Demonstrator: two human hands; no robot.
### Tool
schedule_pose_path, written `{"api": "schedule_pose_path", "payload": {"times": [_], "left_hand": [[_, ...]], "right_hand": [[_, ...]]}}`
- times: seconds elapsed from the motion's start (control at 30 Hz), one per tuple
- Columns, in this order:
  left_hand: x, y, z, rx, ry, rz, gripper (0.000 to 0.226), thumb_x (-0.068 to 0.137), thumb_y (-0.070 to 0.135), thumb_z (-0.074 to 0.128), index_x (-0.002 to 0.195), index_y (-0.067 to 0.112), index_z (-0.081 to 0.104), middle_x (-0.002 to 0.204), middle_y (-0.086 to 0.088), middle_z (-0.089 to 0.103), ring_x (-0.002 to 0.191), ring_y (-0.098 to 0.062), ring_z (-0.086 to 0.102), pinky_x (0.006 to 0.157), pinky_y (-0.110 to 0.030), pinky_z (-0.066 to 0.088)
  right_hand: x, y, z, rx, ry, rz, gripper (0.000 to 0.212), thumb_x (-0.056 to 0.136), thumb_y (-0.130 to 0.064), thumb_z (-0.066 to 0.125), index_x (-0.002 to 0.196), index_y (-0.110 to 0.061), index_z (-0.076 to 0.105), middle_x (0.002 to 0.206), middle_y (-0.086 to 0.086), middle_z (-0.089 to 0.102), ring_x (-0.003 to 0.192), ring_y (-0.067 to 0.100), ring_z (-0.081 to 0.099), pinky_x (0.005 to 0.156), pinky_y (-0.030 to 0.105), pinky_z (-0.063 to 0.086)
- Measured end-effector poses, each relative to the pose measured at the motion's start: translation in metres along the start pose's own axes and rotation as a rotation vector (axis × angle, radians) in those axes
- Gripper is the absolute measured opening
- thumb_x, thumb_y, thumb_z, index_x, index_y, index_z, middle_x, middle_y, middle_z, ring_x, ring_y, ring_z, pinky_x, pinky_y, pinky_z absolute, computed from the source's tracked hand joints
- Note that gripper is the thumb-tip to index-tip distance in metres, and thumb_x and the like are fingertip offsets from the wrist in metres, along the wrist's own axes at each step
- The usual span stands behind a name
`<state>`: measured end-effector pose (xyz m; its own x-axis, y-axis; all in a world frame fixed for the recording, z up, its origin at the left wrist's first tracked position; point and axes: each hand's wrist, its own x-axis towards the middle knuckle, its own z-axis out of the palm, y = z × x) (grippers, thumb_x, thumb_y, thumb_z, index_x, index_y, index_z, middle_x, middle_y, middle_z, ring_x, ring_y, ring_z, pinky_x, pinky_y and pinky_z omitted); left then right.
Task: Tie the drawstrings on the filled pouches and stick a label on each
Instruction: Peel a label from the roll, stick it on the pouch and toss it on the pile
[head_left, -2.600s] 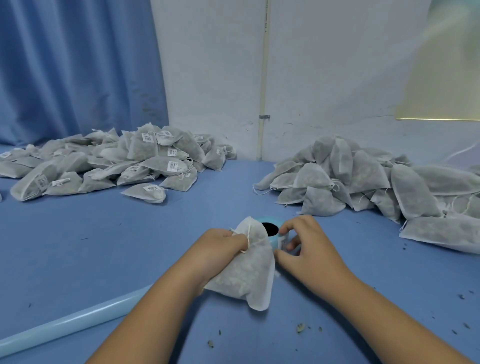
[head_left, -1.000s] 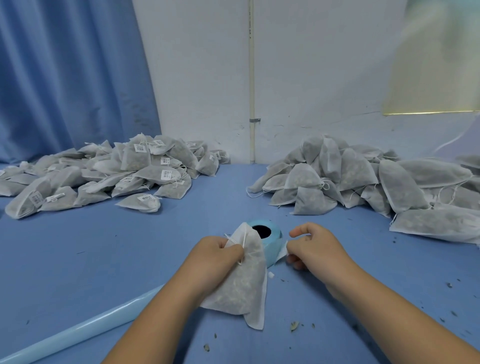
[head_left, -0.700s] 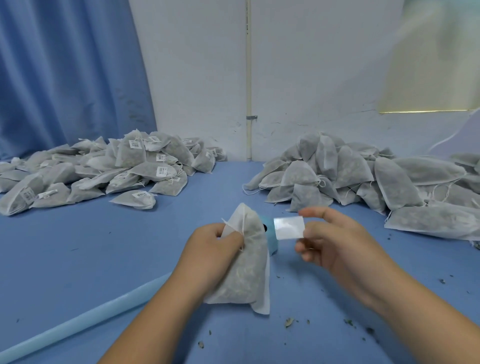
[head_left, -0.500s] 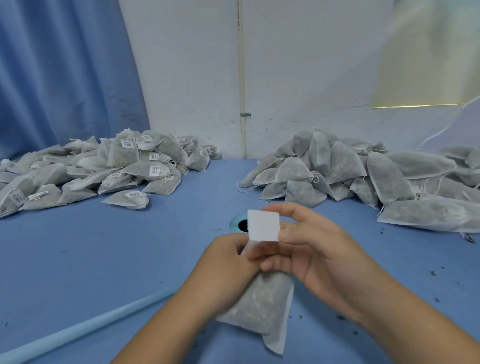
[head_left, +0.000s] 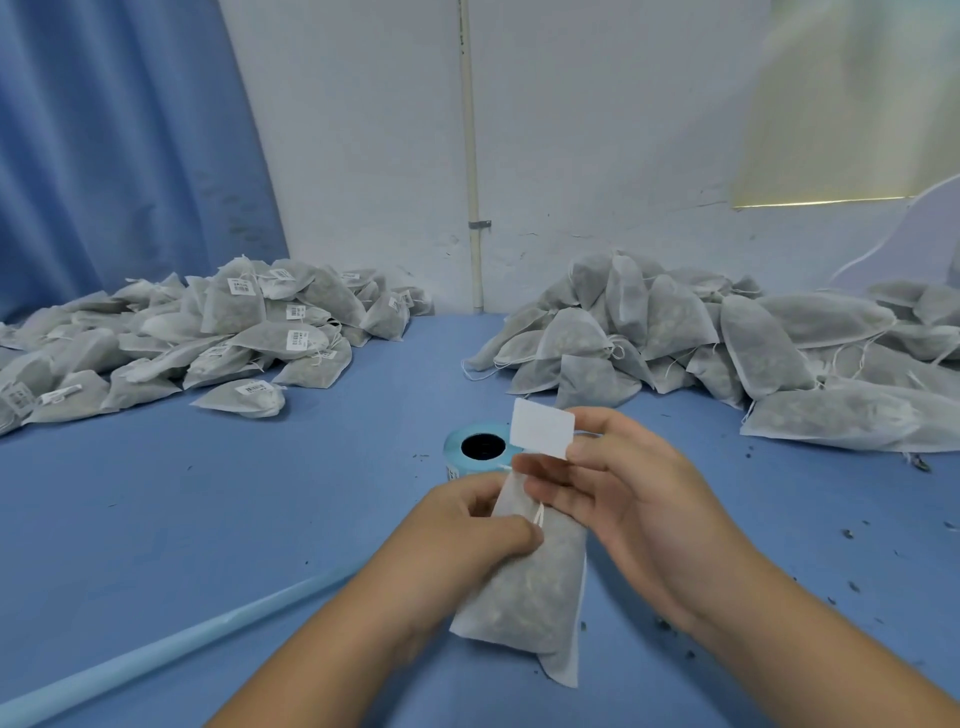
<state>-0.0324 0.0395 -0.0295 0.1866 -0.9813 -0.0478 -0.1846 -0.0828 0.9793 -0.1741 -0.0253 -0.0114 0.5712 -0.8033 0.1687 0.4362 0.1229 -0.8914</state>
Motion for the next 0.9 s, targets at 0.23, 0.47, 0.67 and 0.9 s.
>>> {"api": "schedule_pose_path", "payload": {"times": [0.23, 0.47, 0.67, 0.9], "left_hand": [[-0.001, 0.003, -0.002, -0.075, 0.127, 0.005, 0.031, 0.064, 0.025, 0.063, 0.092, 0.018, 0.074, 0.098, -0.013, 0.073, 0.089, -0.025, 0.070, 0.083, -0.041, 0.053], [-0.002, 0.007, 0.002, -0.082, 0.308, 0.028, 0.034, 0.067, 0.022, 0.074, 0.100, 0.022, 0.067, 0.082, 0.006, 0.073, 0.077, -0.012, 0.072, 0.076, -0.035, 0.058], [0.000, 0.005, 0.006, -0.021, 0.389, 0.102, 0.019, 0.078, 0.005, 0.072, 0.093, 0.015, 0.065, 0.081, 0.000, 0.070, 0.068, -0.008, 0.064, 0.065, -0.024, 0.054], [0.001, 0.004, 0.010, 0.033, 0.399, 0.194, 0.017, 0.075, 0.005, 0.074, 0.084, 0.016, 0.064, 0.069, 0.010, 0.067, 0.063, -0.004, 0.059, 0.059, -0.019, 0.050]], "right_hand": [[-0.009, -0.009, -0.001, -0.638, 0.255, -0.280, 0.031, 0.077, -0.001, 0.056, 0.092, -0.027, 0.059, 0.062, -0.009, 0.051, 0.058, 0.009, 0.049, 0.062, 0.022, 0.044], [-0.017, -0.007, 0.002, -1.260, 0.353, -0.532, 0.035, 0.074, -0.009, 0.060, 0.094, -0.034, 0.045, 0.076, -0.012, 0.046, 0.079, 0.005, 0.047, 0.060, 0.020, 0.040], [-0.014, 0.003, 0.010, -1.345, 0.302, -0.557, 0.037, 0.072, -0.009, 0.060, 0.096, -0.031, 0.042, 0.077, -0.019, 0.040, 0.078, 0.008, 0.043, 0.061, 0.026, 0.040], [-0.014, 0.011, 0.013, -1.221, 0.224, -0.510, 0.042, 0.070, -0.006, 0.062, 0.094, -0.035, 0.043, 0.070, -0.011, 0.045, 0.075, 0.002, 0.048, 0.065, 0.012, 0.037]]}}
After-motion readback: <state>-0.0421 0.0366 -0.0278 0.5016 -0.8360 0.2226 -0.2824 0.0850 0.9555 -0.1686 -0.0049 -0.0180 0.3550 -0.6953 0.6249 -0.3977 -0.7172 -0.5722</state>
